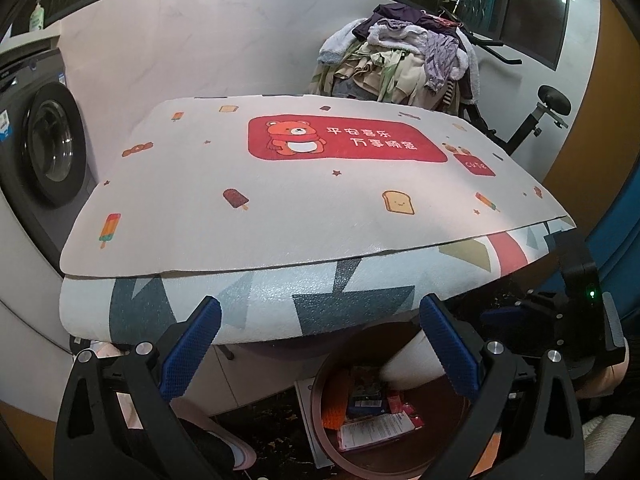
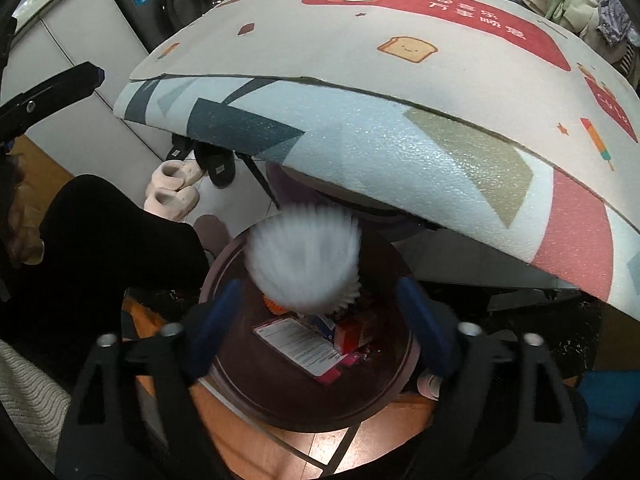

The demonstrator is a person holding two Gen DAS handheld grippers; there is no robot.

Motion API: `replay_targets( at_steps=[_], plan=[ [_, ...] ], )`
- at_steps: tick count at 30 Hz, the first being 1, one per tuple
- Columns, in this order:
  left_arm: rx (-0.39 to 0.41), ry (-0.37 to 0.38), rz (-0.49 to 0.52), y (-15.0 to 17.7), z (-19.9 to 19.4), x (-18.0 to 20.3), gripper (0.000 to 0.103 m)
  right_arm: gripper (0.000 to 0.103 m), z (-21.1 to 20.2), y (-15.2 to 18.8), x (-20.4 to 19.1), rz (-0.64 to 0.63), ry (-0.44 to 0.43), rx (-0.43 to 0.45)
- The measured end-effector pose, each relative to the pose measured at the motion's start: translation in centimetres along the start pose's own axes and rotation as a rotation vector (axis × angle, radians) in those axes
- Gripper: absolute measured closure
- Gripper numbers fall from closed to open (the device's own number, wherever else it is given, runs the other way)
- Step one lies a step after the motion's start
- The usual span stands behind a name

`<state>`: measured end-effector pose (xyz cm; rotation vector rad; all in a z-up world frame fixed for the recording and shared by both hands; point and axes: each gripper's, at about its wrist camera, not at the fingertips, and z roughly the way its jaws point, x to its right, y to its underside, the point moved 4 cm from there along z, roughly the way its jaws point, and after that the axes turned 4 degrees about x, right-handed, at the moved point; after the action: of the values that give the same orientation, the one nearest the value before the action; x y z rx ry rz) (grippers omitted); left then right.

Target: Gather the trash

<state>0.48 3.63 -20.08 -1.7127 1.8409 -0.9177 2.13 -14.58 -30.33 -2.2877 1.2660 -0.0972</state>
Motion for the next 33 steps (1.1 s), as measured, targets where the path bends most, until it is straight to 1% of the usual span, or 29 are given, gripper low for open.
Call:
replay_targets(
  at_steps=[4, 7, 10, 12, 16, 18, 21, 23, 26, 30, 33],
  plan=[
    [-0.004, -0.003, 0.005, 0.0, 0.1, 0.2, 0.006, 0.007, -0.2, -0.1, 0.6, 0.021, 0.028, 0.007],
    [0.0, 0.002, 0.011, -0.2, 0.1, 0.3, 0.006, 0.006, -0.6, -0.4, 1.1, 0.037, 0.038, 0.025],
    [0.01, 0.003, 0.023, -0.6, -0.1, 0.5, 0.006, 0.006, -1.2, -1.1, 1.7, 0.059, 0.041, 0.055],
    [0.024, -0.001, 0.031, -1.1, -0.3, 0.5, 0.006, 0.006, -2.1, -1.7, 2.1, 0.061, 0.074, 0.084],
    [0.066, -0.009, 0.049, -2.8, -1.2, 0.8, 0.006, 0.006, -4.3, -3.5, 3.3, 0.082, 0.11, 0.153],
    [0.088, -0.015, 0.05, -3.9, -1.8, 1.0, 0.006, 0.006, -5.9, -4.7, 3.8, 0.095, 0.127, 0.19],
    [0.141, -0.012, 0.039, -6.1, -3.2, 1.4, 0.006, 0.006, -8.4, -6.6, 4.0, 0.096, 0.158, 0.241],
    [0.175, -0.034, 0.044, -7.4, -4.0, 1.8, 0.006, 0.006, -10.8, -8.0, 3.9, 0.086, 0.181, 0.301],
    [0.238, -0.076, 0.066, -9.8, -5.4, 2.5, 0.006, 0.006, -14.0, -9.9, 4.0, 0.087, 0.211, 0.363],
    [0.288, -0.109, 0.086, -12.3, -7.1, 3.4, 0.006, 0.006, -18.2, -11.9, 3.6, 0.066, 0.239, 0.455],
    [0.312, -0.092, 0.091, -13.5, -8.3, 3.8, 0.006, 0.006, -20.7, -12.8, 3.4, 0.059, 0.251, 0.511]
  ],
)
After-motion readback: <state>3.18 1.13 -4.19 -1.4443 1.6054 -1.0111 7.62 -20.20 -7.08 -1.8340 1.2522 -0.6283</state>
